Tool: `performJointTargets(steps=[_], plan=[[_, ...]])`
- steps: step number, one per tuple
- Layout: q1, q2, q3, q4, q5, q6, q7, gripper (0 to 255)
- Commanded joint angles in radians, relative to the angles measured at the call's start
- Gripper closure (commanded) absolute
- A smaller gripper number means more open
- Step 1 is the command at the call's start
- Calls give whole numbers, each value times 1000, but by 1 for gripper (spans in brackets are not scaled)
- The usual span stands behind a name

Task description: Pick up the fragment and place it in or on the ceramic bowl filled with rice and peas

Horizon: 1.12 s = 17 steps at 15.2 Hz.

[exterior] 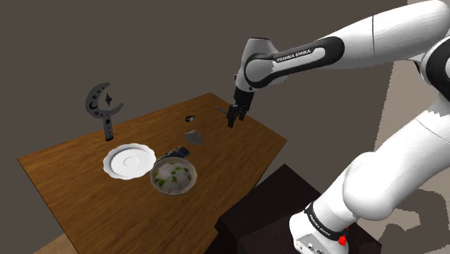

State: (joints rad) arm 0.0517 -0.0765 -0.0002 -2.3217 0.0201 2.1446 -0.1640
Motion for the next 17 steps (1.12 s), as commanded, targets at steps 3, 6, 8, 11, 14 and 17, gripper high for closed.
performJointTargets(steps=[3,6,8,11,14,17], plan=[[6,153,5,83,-17,97,-28,0],[10,264,9,160,-32,150,-45,0],[13,338,11,218,-43,179,-55,0],[20,448,13,314,-61,213,-70,0],[27,559,15,422,-78,235,-83,0],[36,671,16,544,-95,245,-98,0]])
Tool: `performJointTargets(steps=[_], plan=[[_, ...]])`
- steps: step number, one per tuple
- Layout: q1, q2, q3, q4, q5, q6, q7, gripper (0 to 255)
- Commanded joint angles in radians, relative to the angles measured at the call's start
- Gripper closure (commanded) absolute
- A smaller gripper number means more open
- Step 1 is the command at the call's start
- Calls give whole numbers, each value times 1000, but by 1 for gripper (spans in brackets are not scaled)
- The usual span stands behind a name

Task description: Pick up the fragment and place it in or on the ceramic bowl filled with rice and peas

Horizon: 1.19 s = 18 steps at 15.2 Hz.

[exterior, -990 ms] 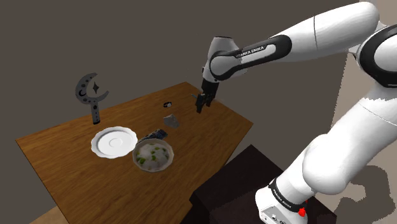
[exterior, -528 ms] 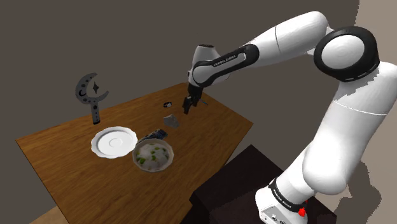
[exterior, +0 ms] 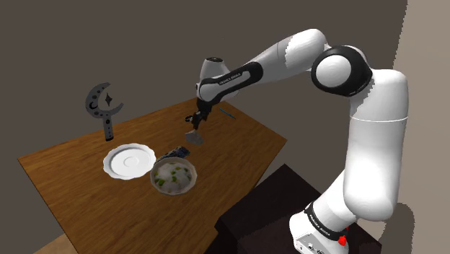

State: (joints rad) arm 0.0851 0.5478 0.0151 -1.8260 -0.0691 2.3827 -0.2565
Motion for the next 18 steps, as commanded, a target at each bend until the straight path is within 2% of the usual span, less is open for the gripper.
performJointTargets(steps=[1,3,10,18], plan=[[6,85,1,92,-11,7,-10,0],[10,133,1,149,-17,6,-17,0],[10,211,-3,169,-20,65,-15,0],[10,211,-3,169,-20,64,-15,0]])
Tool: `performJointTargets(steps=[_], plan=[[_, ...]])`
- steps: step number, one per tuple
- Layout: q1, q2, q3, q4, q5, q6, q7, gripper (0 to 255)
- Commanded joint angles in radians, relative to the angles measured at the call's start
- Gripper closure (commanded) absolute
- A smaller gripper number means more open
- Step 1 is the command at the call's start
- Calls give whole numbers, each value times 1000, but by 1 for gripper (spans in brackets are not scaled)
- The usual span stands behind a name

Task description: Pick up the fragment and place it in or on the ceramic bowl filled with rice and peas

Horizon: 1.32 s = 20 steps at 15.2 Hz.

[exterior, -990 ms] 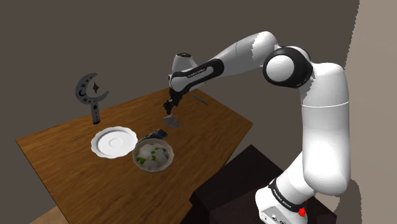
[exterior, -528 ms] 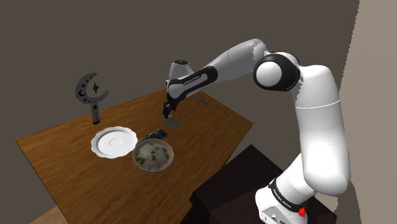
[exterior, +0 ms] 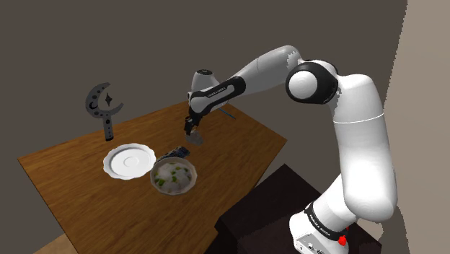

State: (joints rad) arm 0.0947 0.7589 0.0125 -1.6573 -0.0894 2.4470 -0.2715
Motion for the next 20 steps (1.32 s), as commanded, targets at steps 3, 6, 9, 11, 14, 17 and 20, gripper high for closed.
performJointTargets(steps=[3,6,9,11,14,17,20], plan=[[0,0,0,0,0,0,0,255],[0,0,0,1,0,0,0,255],[0,1,0,1,0,0,0,255],[0,-10,0,-3,0,-7,-1,255],[-1,-40,2,-9,2,-31,-3,255],[-2,-69,3,-13,3,-56,-5,255],[-51,25,40,129,66,-183,-58,0]])
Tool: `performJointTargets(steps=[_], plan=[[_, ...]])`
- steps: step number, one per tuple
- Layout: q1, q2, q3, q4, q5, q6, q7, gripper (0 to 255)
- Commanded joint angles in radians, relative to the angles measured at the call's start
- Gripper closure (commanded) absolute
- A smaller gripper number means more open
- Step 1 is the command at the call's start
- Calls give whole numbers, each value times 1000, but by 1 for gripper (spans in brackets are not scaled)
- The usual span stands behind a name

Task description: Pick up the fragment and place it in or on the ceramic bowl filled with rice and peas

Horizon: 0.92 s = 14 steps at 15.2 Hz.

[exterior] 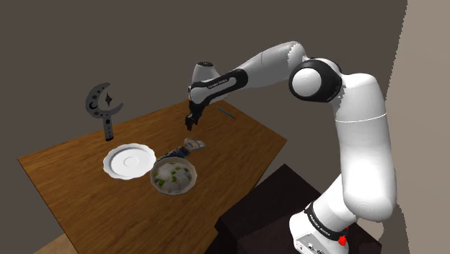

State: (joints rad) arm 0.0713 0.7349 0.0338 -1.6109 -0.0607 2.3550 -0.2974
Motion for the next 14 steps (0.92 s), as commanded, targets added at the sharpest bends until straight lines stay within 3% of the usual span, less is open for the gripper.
performJointTargets(steps=[1,3,10,14], plan=[[-68,153,48,250,86,-238,-68,0],[-116,439,89,712,155,-584,-92,0],[-112,446,94,632,155,-496,-94,0],[-111,448,94,628,155,-490,-95,0]])
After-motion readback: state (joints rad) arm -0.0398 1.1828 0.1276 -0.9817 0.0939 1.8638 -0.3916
